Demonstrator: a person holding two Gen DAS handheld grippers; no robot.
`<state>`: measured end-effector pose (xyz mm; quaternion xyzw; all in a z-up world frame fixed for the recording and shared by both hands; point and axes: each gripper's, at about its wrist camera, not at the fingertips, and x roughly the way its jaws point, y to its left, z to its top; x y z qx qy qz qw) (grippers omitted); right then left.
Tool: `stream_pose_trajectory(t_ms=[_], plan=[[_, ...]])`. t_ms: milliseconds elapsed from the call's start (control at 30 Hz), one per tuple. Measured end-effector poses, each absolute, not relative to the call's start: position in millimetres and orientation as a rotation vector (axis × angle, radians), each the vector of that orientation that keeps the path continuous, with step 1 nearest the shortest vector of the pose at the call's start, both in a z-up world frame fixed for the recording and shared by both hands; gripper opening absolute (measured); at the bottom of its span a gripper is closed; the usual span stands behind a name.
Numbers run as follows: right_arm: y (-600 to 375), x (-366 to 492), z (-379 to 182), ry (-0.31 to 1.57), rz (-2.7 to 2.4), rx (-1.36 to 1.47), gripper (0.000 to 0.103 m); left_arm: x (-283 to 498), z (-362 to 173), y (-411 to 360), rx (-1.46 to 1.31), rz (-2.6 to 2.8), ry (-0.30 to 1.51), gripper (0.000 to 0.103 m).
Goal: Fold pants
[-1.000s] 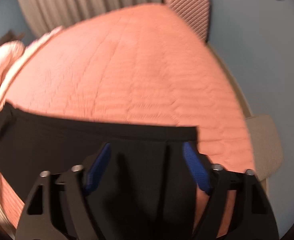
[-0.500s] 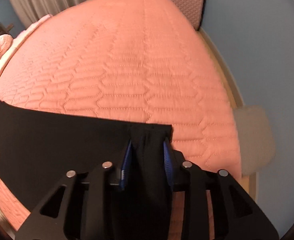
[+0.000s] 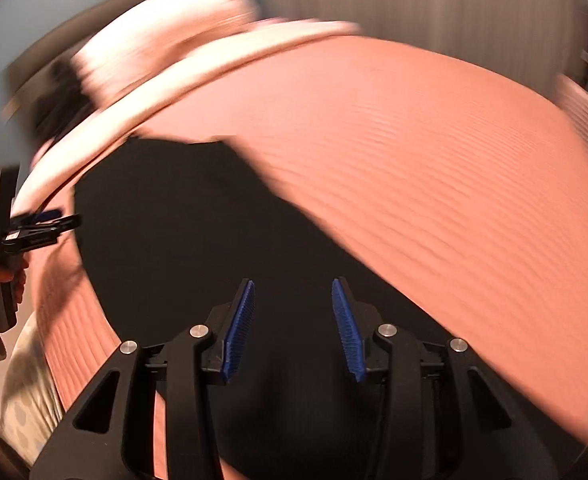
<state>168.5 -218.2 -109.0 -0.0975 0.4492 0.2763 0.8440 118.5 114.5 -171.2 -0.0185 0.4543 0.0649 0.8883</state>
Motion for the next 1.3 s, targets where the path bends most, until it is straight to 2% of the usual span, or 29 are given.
stream_pose_trajectory(t_ms=[133,233,400,433,467,567,700,767,833,1000,1033,1067,1133,1200,1300], plan=[[-119.5,246.5,-125.5,1.004,0.659,-0.226,0.04,125.3,-176.4,148.3,0.009,0.15,0.944,0.071],[-85.4,281.4,-143.0,1.003,0.613,-0.351,0.04,130.4,-185.4,169.3,-0.008,0.14,0.951,0.071],[-90.3,296.5,-167.8,1.086,0.619,-0.367,0.042,128.0,-193.8,192.5,-0.04,0.125,0.933,0.072],[-91.3,293.1,-168.9,1.086,0.627,-0.361,0.039,126.2,-195.5,195.8,-0.047,0.121,0.931,0.072],[-96.7,290.9,-169.5,1.08,0.636,-0.358,0.028,123.4,-197.4,198.5,-0.058,0.116,0.928,0.072],[-102.2,297.3,-165.8,1.061,0.611,-0.307,0.011,124.1,-201.8,205.9,-0.076,0.117,0.911,0.077],[-123.9,325.5,-175.7,1.094,0.554,-0.141,0.011,152.1,-202.8,215.0,-0.085,0.134,0.873,0.079],[-127.6,331.2,-186.7,1.137,0.55,-0.088,0.016,171.5,-206.4,220.9,-0.099,0.147,0.868,0.084],[-135.2,325.4,-170.4,1.124,0.535,-0.037,0.019,183.2,-207.4,227.9,-0.12,0.152,0.863,0.084],[-118.8,266.8,-98.9,0.862,0.499,-0.194,0.026,165.2,-191.3,249.4,-0.15,0.183,0.817,0.084],[-101.9,264.2,-96.8,0.882,0.557,-0.208,0.035,158.2,-189.4,252.5,-0.158,0.18,0.81,0.084],[-76.0,263.4,-98.9,0.921,0.632,-0.241,0.05,149.6,-187.9,255.3,-0.174,0.179,0.809,0.084],[-20.3,259.3,-105.0,0.931,0.765,-0.347,0.055,138.2,-183.4,253.4,-0.186,0.172,0.807,0.084],[50.3,257.2,-117.6,0.896,0.877,-0.492,0.055,123.7,-177.8,246.2,-0.179,0.158,0.8,0.084],[118.4,270.3,-136.2,0.904,0.935,-0.562,0.055,111.2,-173.3,230.0,-0.124,0.116,0.801,0.084]])
